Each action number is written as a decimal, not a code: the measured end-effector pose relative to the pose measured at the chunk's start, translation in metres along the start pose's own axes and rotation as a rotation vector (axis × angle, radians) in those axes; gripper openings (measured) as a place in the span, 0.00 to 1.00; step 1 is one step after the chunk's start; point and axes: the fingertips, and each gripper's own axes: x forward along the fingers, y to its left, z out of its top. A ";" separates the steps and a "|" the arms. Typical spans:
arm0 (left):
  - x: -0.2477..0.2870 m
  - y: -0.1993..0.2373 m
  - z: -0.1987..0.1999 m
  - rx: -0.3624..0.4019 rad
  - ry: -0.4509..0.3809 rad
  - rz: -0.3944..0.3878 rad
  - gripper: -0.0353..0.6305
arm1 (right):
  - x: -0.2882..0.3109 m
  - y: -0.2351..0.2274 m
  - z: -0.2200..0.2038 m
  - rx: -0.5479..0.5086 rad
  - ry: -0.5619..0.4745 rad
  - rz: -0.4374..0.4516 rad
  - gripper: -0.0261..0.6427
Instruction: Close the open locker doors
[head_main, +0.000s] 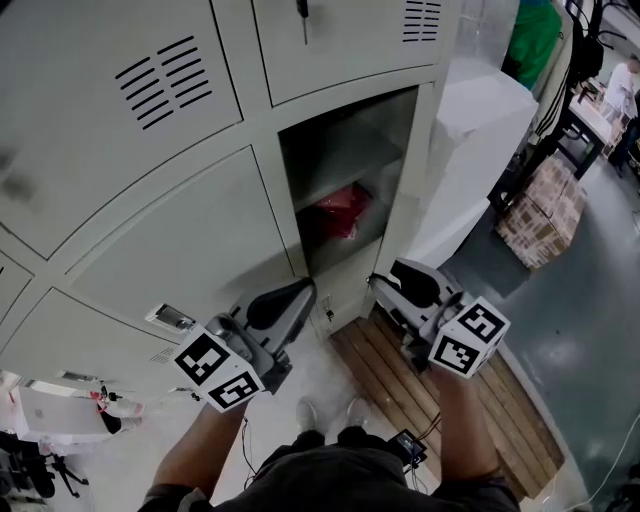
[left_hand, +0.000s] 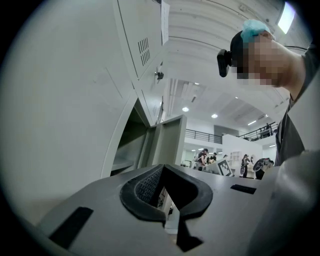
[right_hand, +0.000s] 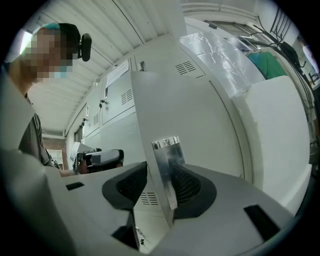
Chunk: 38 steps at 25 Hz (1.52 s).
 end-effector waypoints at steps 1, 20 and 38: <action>-0.001 0.001 0.000 0.000 -0.001 0.004 0.07 | 0.002 0.001 0.000 0.001 0.001 0.005 0.26; -0.019 0.020 0.008 0.005 -0.022 0.076 0.07 | 0.036 0.009 -0.002 0.013 0.017 0.074 0.25; -0.035 0.037 0.009 -0.011 -0.043 0.133 0.07 | 0.068 0.012 -0.003 0.021 0.028 0.123 0.24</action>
